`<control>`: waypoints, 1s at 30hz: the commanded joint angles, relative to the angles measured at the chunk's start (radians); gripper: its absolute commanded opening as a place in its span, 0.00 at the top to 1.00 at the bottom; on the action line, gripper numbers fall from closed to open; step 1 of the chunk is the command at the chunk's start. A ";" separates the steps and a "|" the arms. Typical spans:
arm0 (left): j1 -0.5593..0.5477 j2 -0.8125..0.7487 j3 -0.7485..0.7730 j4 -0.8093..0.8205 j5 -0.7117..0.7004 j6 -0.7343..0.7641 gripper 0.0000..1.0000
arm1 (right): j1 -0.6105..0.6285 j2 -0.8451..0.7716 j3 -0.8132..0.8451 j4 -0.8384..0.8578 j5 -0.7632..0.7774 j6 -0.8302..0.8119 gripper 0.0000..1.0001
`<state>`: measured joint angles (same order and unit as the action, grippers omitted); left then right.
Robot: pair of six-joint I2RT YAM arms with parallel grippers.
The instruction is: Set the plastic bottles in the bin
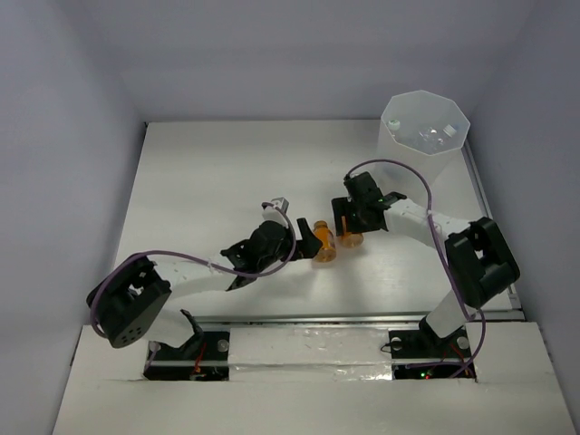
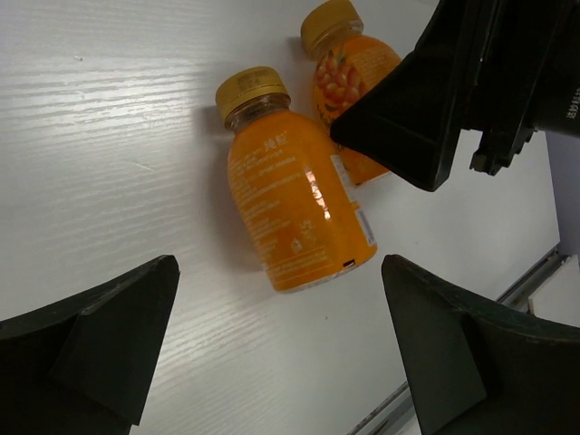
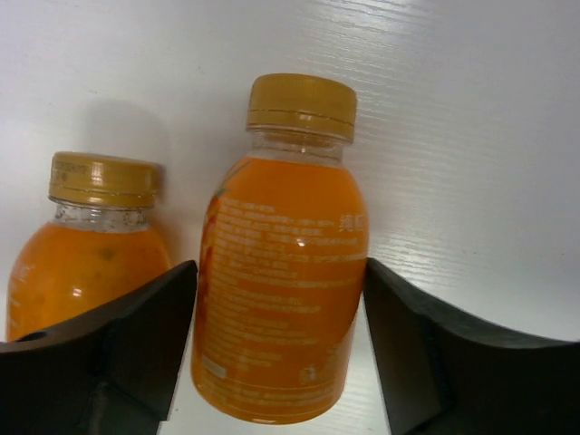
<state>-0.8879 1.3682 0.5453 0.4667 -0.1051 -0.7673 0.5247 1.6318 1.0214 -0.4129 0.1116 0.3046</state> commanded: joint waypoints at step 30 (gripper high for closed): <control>0.032 0.230 0.208 0.047 0.004 0.080 0.07 | -0.317 -0.373 0.560 0.060 0.240 0.022 0.49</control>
<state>-0.8459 1.5906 0.7158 0.4835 -0.0902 -0.7105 0.2745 1.1591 1.5387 -0.3714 0.3012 0.3183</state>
